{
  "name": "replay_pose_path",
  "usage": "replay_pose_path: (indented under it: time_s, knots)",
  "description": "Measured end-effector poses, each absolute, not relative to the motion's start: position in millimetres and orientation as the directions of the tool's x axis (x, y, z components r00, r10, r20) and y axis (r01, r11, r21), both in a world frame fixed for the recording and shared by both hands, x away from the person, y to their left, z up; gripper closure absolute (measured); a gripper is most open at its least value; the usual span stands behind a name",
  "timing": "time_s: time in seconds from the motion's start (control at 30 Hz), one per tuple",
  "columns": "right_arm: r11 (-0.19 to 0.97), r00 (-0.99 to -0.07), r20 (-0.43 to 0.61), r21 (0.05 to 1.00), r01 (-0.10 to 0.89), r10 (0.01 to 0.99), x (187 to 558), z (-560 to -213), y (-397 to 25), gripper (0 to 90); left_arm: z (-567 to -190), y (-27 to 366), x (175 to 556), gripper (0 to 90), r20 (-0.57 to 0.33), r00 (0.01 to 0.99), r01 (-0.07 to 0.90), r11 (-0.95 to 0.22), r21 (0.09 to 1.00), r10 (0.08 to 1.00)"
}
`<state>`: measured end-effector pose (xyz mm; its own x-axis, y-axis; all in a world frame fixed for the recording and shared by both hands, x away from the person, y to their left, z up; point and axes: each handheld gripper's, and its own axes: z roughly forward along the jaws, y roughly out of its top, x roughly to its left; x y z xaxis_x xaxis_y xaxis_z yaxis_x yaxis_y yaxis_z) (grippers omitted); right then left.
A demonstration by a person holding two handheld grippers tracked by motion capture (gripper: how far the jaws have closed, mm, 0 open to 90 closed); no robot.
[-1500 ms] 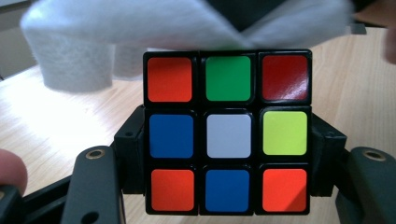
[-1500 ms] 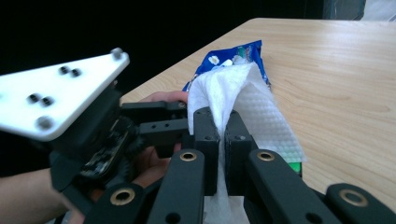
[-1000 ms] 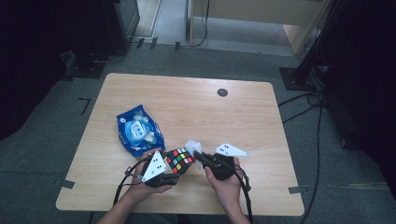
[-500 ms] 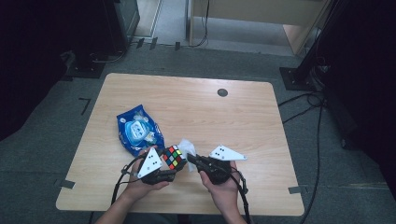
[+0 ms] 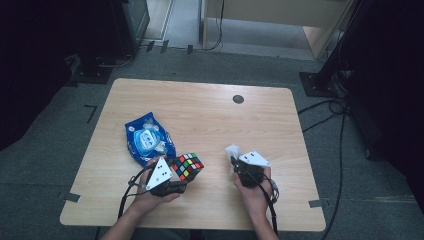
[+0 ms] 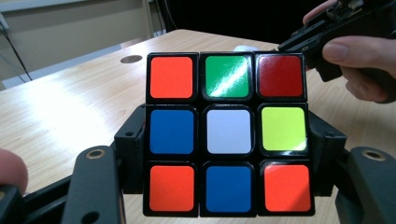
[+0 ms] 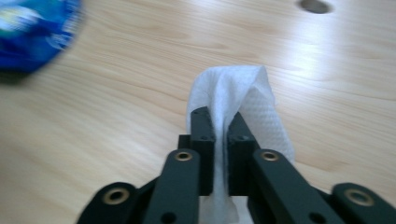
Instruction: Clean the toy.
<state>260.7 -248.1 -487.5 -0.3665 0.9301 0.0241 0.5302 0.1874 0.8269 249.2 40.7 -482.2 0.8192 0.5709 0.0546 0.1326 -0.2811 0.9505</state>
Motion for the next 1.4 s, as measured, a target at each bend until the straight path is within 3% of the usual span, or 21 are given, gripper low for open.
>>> replay_pose_path:
  time_s: [0.1, 0.23, 0.4, 0.6, 0.83, 0.93, 1.1, 1.27, 1.4]
  knots:
    - [0.187, -0.303, -0.023, 0.831, 0.523, 0.953, 261.4, -488.1, -254.5, 70.7, -483.4, 39.2, 249.5, 33.9, 0.055, 0.819, 0.138, -0.289, 0.947, 0.571]
    - [0.118, -0.265, 0.020, 0.862, 0.493, 0.964, 256.2, -476.0, -258.2, 55.2, -485.7, 37.6, 250.5, 33.9, 0.053, 0.816, 0.144, -0.292, 0.945, 0.575]
    - [-0.017, -0.417, 0.244, 0.878, 0.479, 0.875, 245.3, -450.7, -238.6, 39.3, -486.9, 34.5, 249.8, 33.9, 0.057, 0.818, 0.143, -0.298, 0.944, 0.573]
    - [-0.076, -0.502, 0.419, 0.819, 0.568, 0.757, 236.1, -447.5, -202.4, 24.1, -487.1, 30.0, 246.0, 33.9, 0.077, 0.812, 0.131, -0.310, 0.942, 0.578]
    - [-0.125, -0.490, 0.541, 0.749, 0.651, 0.683, 235.4, -456.5, -185.8, 22.5, -486.1, 22.8, 239.2, 33.9, 0.104, 0.818, 0.099, -0.316, 0.944, 0.566]
    - [-0.138, -0.464, 0.565, 0.723, 0.677, 0.682, 235.6, -462.1, -182.2, 29.9, -485.5, 20.2, 236.7, 33.9, 0.108, 0.820, 0.089, -0.312, 0.946, 0.562]
    - [-0.198, -0.453, 0.639, 0.688, 0.698, 0.622, 237.4, -466.3, -189.9, 34.3, -485.9, 21.1, 238.2, 33.8, 0.089, 0.832, 0.098, -0.303, 0.948, 0.547]
    - [-0.166, -0.459, 0.599, 0.708, 0.686, 0.657, 235.8, -463.2, -189.4, 34.5, -487.4, 22.1, 238.8, 32.6, 0.093, 0.845, 0.083, -0.302, 0.950, 0.527]
    - [-0.189, -0.437, 0.585, 0.720, 0.668, 0.683, 238.9, -455.2, -203.0, 34.5, -492.0, 23.3, 240.8, 26.3, 0.122, 0.858, 0.072, -0.352, 0.933, 0.499]
